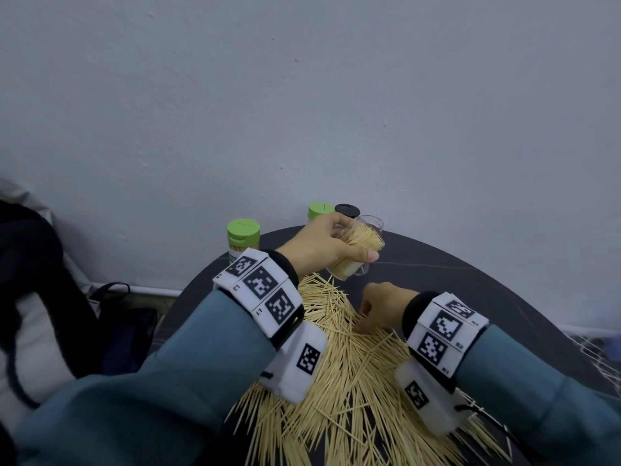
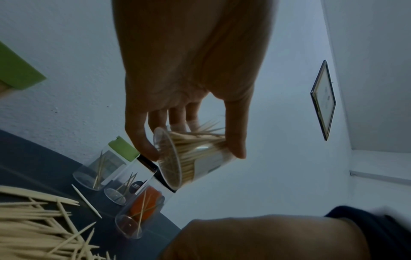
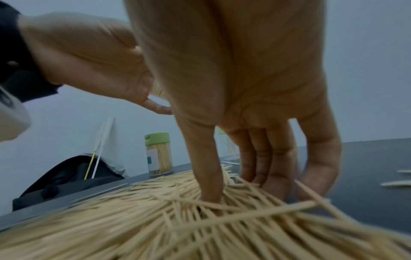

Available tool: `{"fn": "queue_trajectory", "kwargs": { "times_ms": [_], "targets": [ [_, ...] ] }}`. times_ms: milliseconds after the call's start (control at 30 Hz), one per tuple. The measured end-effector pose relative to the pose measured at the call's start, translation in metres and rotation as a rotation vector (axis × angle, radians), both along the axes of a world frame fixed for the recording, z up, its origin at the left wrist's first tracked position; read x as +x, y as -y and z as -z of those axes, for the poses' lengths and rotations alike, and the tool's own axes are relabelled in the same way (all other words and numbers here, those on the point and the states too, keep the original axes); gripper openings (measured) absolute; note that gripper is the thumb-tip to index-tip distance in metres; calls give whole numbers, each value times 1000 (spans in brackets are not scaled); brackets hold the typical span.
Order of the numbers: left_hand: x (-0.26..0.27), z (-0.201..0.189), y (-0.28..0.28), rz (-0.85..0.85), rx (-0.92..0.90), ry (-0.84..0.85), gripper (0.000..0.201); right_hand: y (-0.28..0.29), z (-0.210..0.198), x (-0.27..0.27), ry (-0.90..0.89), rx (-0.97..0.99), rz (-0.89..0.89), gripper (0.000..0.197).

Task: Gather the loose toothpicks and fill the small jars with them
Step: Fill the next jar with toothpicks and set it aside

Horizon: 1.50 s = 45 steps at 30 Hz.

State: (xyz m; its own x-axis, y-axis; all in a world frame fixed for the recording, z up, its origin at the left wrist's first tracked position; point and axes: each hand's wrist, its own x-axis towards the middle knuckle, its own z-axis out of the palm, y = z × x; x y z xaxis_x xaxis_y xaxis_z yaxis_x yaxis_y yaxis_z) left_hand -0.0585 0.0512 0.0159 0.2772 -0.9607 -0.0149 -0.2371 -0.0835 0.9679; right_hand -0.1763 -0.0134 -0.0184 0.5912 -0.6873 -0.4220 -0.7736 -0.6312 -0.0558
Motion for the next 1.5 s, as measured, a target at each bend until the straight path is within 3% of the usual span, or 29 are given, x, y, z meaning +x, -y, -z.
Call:
{"fn": "queue_trajectory", "kwargs": {
  "times_ms": [300, 467, 633, 833, 1100, 1233, 1500],
  "targets": [
    [-6, -3, -4, 28, 5, 19, 65, -7, -1, -3, -96, -2, -29, 39],
    [-9, -3, -6, 28, 1, 27, 65, -7, -5, -16, 39, 121, 25, 32],
    [-11, 0, -8, 27, -9, 41, 65, -1, 1, -34, 476, 451, 252, 24],
    [-14, 6, -12, 18, -15, 59, 66, 0, 6, -52, 735, 578, 386, 17],
    [-25, 10, -18, 43, 6, 97, 63, 8, 10, -67, 1132, 776, 437, 22],
    [-31, 12, -19, 77, 22, 118, 57, 7, -9, -69, 1396, 760, 421, 27],
    [-38, 17, -21, 145, 48, 184, 52, 2, -35, -66, 1725, 722, 340, 28]
  ]
}}
